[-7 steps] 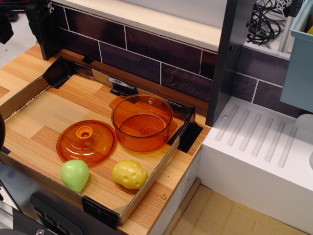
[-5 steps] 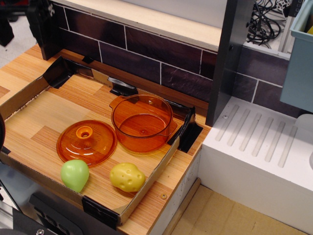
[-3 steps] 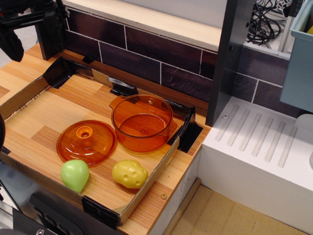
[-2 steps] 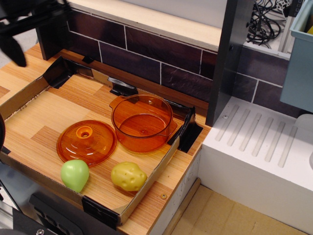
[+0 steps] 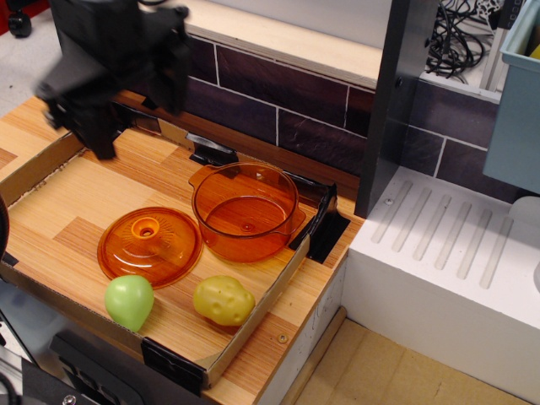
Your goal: Put potato in pot
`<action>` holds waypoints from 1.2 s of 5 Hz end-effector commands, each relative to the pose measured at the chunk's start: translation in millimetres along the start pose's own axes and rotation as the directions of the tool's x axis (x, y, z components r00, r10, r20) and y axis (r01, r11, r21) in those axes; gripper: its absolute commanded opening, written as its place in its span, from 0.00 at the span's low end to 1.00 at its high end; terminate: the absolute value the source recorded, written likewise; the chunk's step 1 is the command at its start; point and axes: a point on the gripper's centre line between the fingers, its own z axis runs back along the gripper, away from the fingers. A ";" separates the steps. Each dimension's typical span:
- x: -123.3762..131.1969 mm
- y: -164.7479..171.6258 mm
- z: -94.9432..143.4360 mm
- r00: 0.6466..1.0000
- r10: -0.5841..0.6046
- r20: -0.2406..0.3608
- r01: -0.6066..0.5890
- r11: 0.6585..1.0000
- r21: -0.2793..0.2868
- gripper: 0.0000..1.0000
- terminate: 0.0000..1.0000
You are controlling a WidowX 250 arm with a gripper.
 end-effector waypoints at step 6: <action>-73.6 -5.4 -76.3 0.970 0.110 -0.218 -0.101 0.994 0.049 1.00 0.00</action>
